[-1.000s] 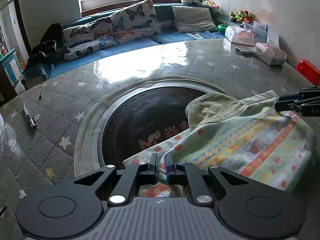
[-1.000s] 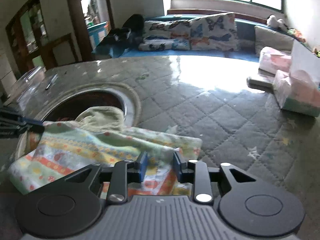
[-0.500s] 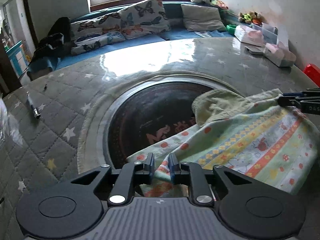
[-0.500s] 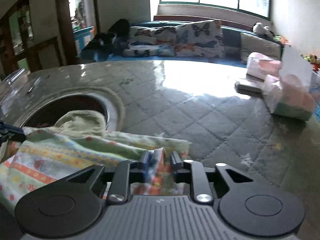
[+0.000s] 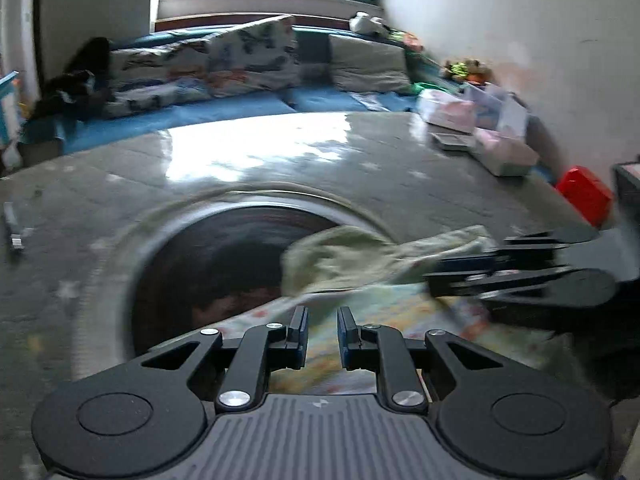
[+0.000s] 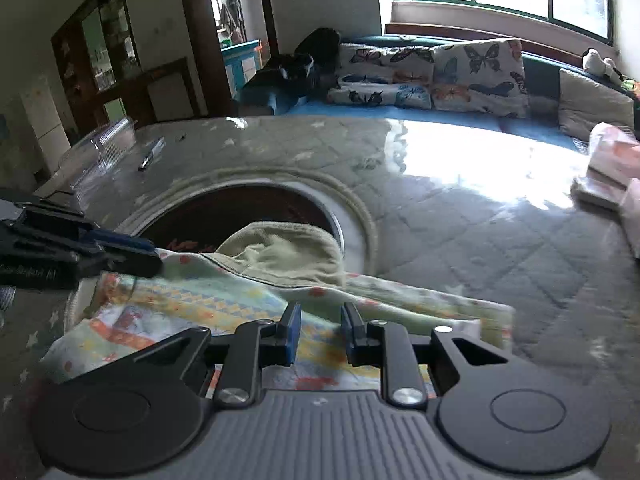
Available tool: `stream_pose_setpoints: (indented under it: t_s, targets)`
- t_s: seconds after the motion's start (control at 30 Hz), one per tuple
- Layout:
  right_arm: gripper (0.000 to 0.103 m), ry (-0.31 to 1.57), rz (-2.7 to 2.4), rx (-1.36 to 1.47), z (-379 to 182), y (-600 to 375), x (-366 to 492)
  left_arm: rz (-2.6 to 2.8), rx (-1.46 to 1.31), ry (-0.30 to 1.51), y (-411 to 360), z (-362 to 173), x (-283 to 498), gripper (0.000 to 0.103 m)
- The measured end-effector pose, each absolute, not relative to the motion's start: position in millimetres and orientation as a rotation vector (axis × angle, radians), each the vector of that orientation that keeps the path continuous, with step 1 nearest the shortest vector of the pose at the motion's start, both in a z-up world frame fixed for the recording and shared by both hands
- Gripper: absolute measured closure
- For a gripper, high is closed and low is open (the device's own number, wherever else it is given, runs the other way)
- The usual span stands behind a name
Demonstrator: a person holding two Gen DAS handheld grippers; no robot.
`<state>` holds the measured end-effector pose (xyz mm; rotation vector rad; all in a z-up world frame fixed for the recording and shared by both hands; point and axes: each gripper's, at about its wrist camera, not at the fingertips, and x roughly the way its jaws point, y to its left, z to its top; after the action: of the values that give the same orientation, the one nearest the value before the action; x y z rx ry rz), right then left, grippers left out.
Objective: Fold clothes
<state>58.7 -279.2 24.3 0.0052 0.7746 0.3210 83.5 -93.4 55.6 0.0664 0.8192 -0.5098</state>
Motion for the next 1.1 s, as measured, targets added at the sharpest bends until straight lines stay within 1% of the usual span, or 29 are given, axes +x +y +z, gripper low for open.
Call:
stream_pose_setpoints:
  t_s: [0.13, 0.27, 0.47, 0.7, 0.93, 1.1]
  targets:
    - [0.082, 0.773, 0.308, 0.027, 17, -278, 67, -0.51, 0.061, 0.855, -105, 40, 97, 0.085]
    - [0.082, 0.768, 0.312, 0.021, 23, -278, 61, -0.49, 0.039, 0.877, -102, 30, 102, 0.085]
    - [0.081, 0.764, 0.411, -0.052, 36, -262, 24, -0.52, 0.04, 0.827, -98, 46, 70, 0.085]
    - [0.081, 0.743, 0.453, -0.103, 37, -241, -15, -0.556, 0.076, 0.779, -103, 49, 18, 0.085]
    - [0.081, 0.731, 0.468, -0.143, 31, -225, -37, -0.546, 0.062, 0.771, -100, 38, -10, 0.085]
    - [0.081, 0.72, 0.457, -0.146, 26, -222, -41, -0.532, 0.045, 0.759, -96, 31, -14, 0.083]
